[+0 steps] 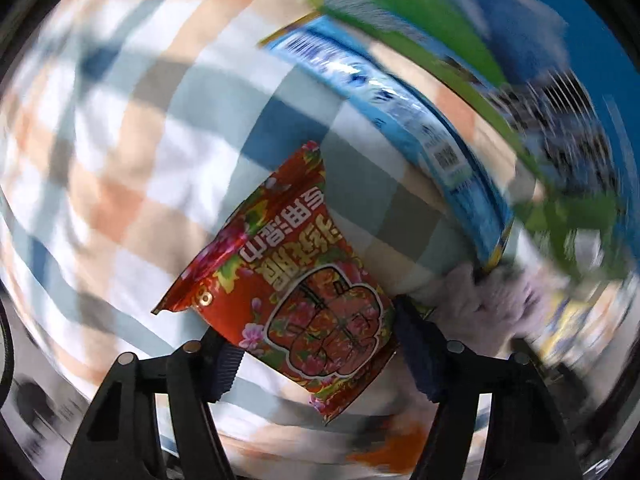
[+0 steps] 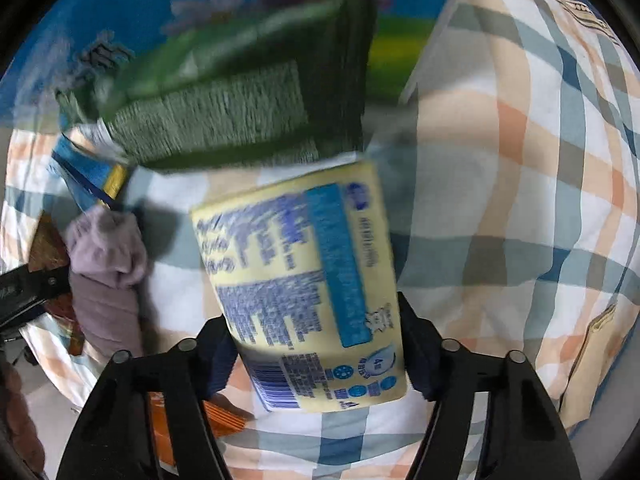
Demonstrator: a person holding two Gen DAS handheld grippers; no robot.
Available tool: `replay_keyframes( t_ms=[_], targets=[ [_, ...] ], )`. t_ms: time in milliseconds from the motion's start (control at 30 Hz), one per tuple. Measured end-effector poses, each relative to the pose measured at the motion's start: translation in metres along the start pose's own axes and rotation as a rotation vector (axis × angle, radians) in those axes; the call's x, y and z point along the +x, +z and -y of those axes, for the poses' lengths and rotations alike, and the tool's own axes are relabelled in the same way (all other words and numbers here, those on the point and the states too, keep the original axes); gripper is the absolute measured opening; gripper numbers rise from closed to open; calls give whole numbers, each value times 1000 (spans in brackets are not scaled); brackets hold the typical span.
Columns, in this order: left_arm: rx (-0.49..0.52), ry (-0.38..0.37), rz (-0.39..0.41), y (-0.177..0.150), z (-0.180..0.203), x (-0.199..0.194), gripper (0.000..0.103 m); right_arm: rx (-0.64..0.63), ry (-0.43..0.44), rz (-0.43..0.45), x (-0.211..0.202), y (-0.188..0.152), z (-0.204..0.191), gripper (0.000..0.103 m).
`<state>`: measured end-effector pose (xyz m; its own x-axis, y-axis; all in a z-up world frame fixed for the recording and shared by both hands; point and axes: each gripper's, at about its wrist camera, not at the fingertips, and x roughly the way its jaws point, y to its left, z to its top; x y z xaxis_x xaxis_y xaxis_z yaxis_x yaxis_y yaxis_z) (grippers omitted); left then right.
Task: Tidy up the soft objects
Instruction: 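Grasp the red snack bag with left tool while right tool grasps the milk carton, then carry both items into the box and open both tools to release them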
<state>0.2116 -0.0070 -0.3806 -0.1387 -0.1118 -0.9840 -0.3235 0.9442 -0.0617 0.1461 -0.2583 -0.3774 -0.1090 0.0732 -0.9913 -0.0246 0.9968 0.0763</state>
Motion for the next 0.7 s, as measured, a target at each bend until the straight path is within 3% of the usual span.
replay_keyframes(
  t_ms=[133,267,367,567,700],
  targets=[
    [190,102,26,-20,16,-19,66,18,12,-37,-1,-13,8,67],
    [262,120,-3,-50,15,-8,69,17,-8,-80,6,-27,14,67],
    [188,64,-11,-37,10,2,74,28,-29,-72,14,-22,10,67],
    [-21,-68,-55,-28,-3,-3,74,104,-10,-54,20,-4,3,72],
    [-94,-137,-37,-30,-17,-3,70,131,0,-53,21,13,12,72]
  ],
)
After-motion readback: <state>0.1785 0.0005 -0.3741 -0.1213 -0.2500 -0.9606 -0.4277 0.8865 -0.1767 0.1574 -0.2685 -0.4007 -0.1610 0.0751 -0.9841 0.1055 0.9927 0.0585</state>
